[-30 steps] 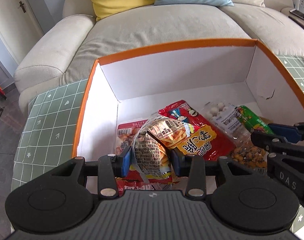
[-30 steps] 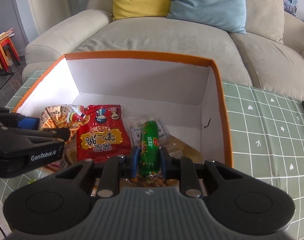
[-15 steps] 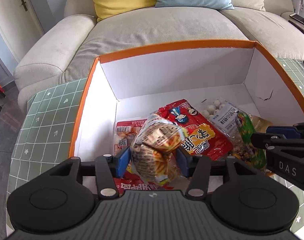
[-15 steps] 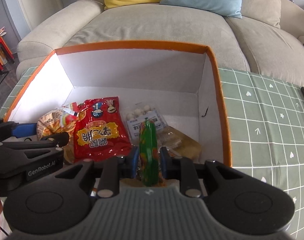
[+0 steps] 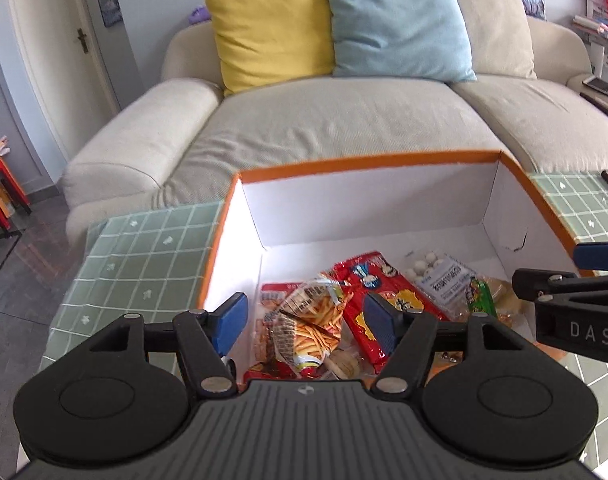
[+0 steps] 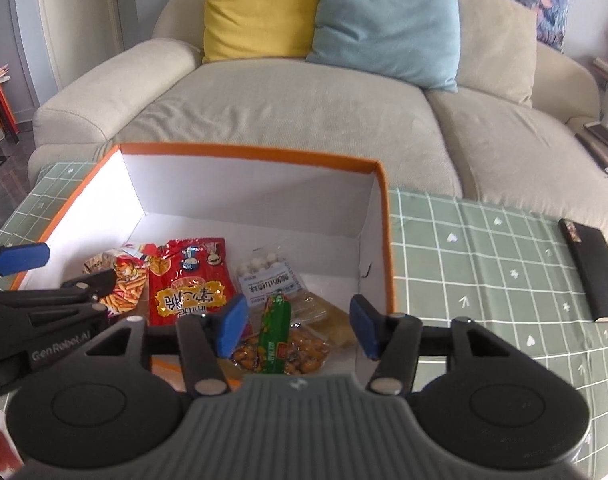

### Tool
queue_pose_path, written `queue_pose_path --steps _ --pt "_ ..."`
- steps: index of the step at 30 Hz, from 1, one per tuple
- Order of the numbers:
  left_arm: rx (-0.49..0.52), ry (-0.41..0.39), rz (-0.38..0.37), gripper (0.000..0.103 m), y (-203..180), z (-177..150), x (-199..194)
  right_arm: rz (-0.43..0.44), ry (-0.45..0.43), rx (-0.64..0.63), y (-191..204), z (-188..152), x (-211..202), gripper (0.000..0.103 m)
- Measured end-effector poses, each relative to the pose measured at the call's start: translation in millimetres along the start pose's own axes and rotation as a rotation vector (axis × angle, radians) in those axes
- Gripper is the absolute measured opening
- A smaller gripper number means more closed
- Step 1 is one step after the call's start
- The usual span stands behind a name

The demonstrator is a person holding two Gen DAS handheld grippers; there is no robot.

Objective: Organize snacks
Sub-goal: 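Lower both items into the box and open both tools, then move both tools out of the box toward the last snacks on the table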

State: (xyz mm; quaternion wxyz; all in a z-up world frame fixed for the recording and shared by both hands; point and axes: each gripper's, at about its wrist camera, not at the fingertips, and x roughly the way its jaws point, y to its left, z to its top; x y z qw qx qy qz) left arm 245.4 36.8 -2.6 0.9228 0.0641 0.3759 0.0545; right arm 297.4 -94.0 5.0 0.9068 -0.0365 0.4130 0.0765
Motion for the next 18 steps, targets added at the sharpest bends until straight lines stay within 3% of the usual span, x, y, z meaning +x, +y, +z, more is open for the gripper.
queue_pose_path --steps 5,10,13,18 --pt "-0.019 -0.085 0.048 0.077 4.2 -0.8 -26.9 -0.028 -0.070 0.018 -2.6 -6.8 -27.8 0.069" --pt "-0.003 -0.177 0.115 0.075 4.6 -8.2 -56.1 -0.043 -0.144 0.061 -5.1 -20.1 -58.1 0.073" --pt "0.019 -0.189 0.153 0.075 4.1 -16.0 -68.2 -0.055 -0.177 0.083 -5.0 -34.3 -73.8 0.073" --pt "0.029 -0.180 0.124 0.075 6.8 -33.2 -85.5 -0.096 -0.192 0.122 -3.7 -63.5 -92.4 0.074"
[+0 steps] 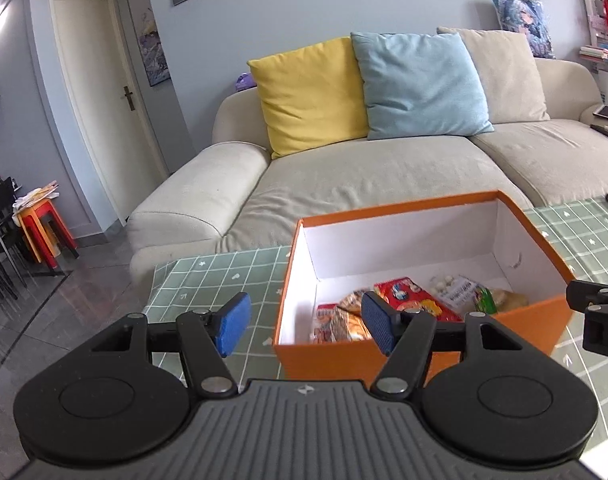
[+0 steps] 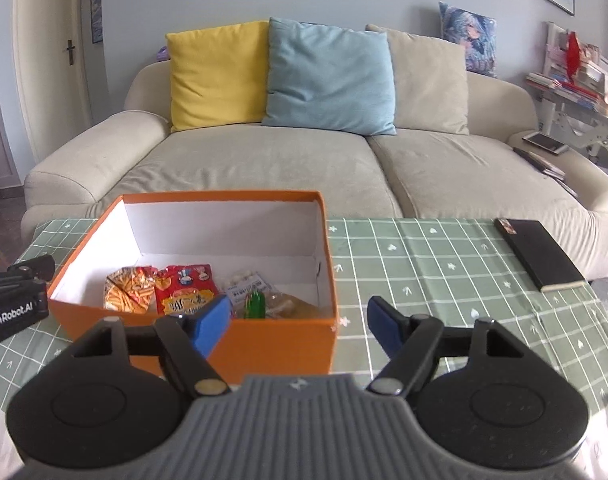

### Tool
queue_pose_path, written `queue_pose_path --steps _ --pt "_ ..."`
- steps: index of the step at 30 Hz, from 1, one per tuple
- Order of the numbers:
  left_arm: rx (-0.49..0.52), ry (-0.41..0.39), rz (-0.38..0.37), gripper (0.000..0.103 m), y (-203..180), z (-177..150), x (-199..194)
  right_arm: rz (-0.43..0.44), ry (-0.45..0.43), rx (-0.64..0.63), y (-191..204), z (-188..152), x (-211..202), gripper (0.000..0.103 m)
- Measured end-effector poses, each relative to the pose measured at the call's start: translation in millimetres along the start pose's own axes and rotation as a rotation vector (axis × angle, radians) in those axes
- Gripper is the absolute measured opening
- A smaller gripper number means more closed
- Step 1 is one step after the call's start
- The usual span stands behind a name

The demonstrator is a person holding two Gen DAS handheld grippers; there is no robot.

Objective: Organize snacks
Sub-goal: 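Move both tools out of the box toward the last snacks on the table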

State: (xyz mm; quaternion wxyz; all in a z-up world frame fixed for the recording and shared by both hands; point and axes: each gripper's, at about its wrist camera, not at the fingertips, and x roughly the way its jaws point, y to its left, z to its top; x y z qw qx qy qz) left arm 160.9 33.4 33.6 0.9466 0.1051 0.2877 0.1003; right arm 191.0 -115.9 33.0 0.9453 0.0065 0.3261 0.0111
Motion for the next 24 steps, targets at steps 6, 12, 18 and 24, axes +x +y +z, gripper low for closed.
queue_pose_path --steps 6,12,18,24 --pt "0.084 0.023 -0.016 0.075 -4.3 -22.8 -12.3 -0.022 0.006 0.006 2.8 -32.5 -18.4 0.079" --pt "0.070 0.091 -0.030 0.077 0.1 -51.6 -16.4 -0.002 0.048 -0.036 11.6 -63.0 -22.4 0.079" --pt "0.090 0.196 -0.033 0.082 4.8 -81.1 -9.8 0.079 0.131 -0.062 19.4 -84.5 -16.9 0.085" --pt "0.036 0.285 -0.120 0.081 13.1 -100.0 3.3 0.138 0.241 -0.105 34.1 -103.6 -1.0 0.087"
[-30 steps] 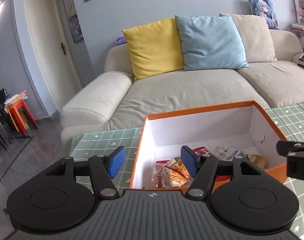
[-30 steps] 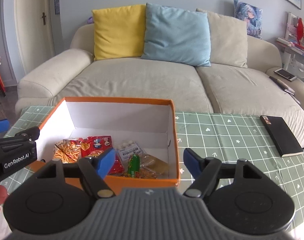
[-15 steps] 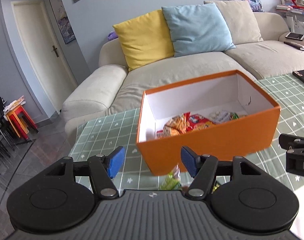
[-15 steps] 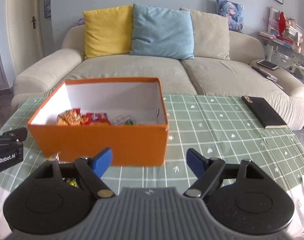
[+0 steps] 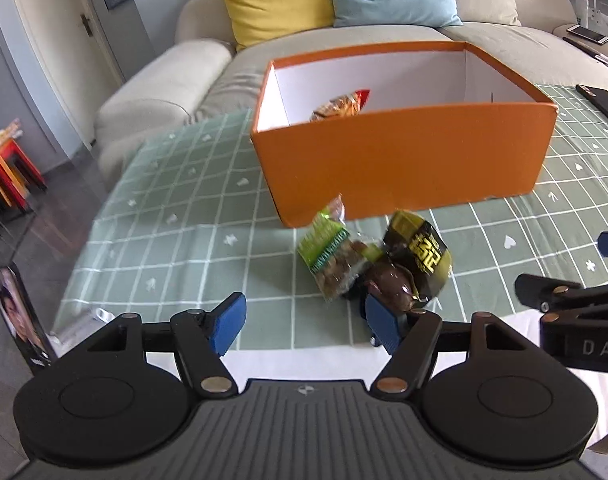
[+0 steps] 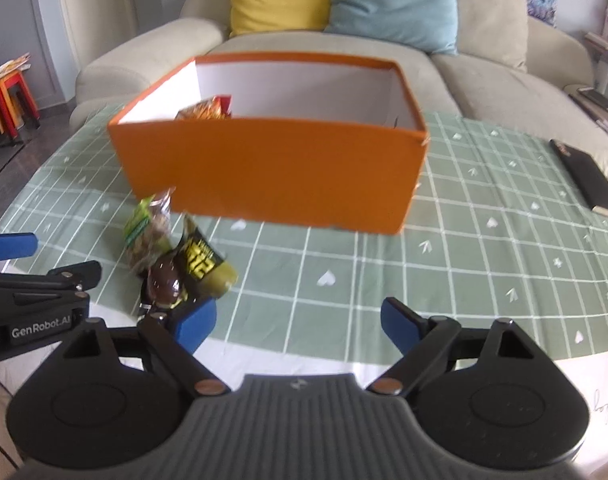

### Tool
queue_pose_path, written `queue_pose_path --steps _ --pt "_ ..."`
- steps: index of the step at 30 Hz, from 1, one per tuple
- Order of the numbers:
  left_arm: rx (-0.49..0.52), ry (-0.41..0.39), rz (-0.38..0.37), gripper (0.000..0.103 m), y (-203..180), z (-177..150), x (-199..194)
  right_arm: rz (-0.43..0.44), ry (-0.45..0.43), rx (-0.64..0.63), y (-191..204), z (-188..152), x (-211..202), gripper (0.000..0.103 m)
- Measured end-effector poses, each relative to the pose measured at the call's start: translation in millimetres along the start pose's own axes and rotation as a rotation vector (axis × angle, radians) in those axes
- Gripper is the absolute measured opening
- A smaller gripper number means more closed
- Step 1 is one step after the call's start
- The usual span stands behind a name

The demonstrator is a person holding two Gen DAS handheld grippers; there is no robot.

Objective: Organize snacks
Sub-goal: 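Move both tools out of the box toward the last snacks on the table, then grasp the green raisin bag with left tool while right tool grasps dark candy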

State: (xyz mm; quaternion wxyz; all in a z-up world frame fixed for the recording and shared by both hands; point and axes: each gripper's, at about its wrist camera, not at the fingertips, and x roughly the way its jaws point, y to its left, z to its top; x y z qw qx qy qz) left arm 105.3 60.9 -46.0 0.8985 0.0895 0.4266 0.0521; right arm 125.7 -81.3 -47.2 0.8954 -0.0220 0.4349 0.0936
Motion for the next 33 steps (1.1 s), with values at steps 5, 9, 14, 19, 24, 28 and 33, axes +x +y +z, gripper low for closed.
queue_pose_path --steps 5,9,14,19,24,28,33 --pt "-0.018 0.016 -0.080 0.075 4.9 -12.0 8.6 0.018 0.027 -0.014 3.6 -6.5 10.1 0.086" --pt "-0.035 0.001 -0.141 0.071 11.4 -13.5 12.5 0.028 0.022 0.000 2.7 -4.7 15.5 0.081" --pt "-0.084 0.029 -0.155 0.065 21.5 -13.5 24.1 0.059 -0.007 0.016 5.9 -0.4 18.0 0.072" --pt "-0.117 0.039 -0.128 0.065 33.0 -12.3 31.8 0.136 -0.033 -0.021 19.8 5.9 22.5 0.070" --pt "-0.152 0.088 -0.063 0.064 47.5 -14.0 42.1 0.207 -0.069 -0.099 41.0 7.8 25.6 0.055" --pt "-0.177 0.094 -0.046 0.064 55.0 -13.7 44.5 0.252 -0.084 -0.139 54.1 7.4 32.9 0.044" --pt "-0.187 0.086 -0.052 0.064 57.0 -14.1 45.9 0.247 -0.067 -0.146 63.6 8.2 48.9 0.043"
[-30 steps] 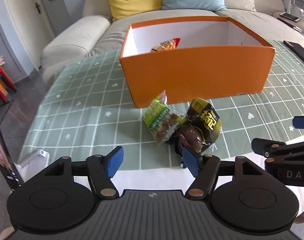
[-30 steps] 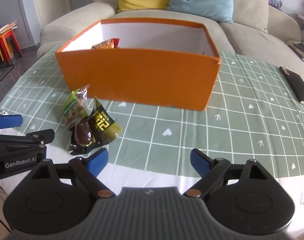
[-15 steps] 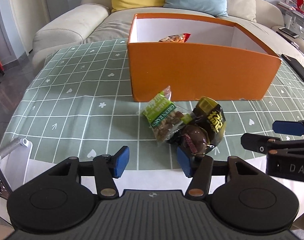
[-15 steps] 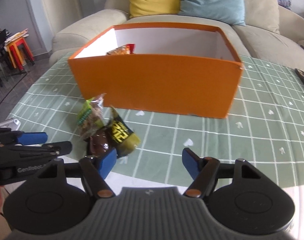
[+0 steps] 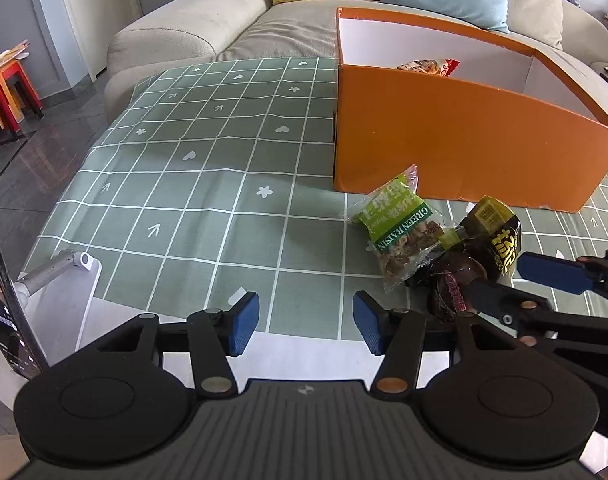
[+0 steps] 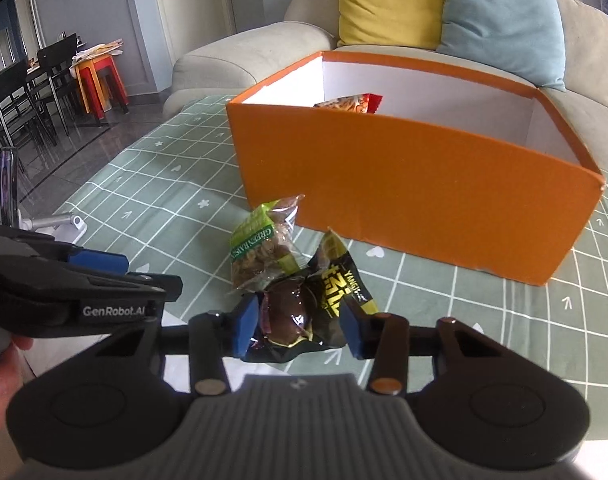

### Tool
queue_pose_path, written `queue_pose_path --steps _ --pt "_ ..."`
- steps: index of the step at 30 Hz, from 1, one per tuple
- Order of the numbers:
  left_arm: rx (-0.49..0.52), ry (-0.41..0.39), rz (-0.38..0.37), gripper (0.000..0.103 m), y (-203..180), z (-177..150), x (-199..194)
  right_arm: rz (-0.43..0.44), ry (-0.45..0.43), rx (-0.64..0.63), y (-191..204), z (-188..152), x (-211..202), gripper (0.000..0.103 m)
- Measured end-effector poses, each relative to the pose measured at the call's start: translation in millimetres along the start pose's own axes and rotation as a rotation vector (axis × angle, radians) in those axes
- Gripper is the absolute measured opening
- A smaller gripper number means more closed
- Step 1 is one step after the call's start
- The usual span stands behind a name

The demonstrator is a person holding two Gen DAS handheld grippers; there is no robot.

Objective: Organize snacks
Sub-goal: 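Grasp the green raisin bag with left tool while right tool grasps dark candy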

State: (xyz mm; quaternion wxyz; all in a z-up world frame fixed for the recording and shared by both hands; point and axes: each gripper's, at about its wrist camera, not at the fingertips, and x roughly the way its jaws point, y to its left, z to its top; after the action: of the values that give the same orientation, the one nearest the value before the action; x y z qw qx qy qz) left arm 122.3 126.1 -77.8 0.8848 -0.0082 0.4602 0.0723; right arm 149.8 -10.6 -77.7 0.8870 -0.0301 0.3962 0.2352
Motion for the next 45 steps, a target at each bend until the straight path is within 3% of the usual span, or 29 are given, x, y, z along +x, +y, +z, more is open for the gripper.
queue_pose_path --steps 12,15,26,32,36,41,45 --pt "-0.033 0.014 -0.023 0.061 5.2 -0.4 9.3 -0.030 0.014 -0.036 4.6 3.6 27.6 0.045" --pt "-0.054 0.006 -0.033 0.058 8.7 -0.1 10.5 -0.023 0.015 -0.030 2.3 5.7 32.6 0.051" --pt "-0.141 0.008 -0.071 0.059 17.5 1.2 13.0 0.030 0.020 0.007 -7.9 6.3 40.9 0.060" --pt "-0.144 0.023 -0.045 0.059 17.2 0.0 15.4 0.062 0.026 0.013 -7.9 5.0 41.3 0.061" --pt "-0.148 0.036 -0.051 0.059 17.4 -1.0 16.6 0.110 0.057 0.097 -19.3 4.8 50.1 0.064" --pt "-0.124 0.037 -0.066 0.059 10.1 -1.5 16.0 0.145 0.056 0.125 -22.8 4.0 49.8 0.038" --pt "-0.117 0.009 -0.098 0.060 6.1 1.3 12.7 0.116 0.043 0.105 -21.9 2.5 43.9 0.037"
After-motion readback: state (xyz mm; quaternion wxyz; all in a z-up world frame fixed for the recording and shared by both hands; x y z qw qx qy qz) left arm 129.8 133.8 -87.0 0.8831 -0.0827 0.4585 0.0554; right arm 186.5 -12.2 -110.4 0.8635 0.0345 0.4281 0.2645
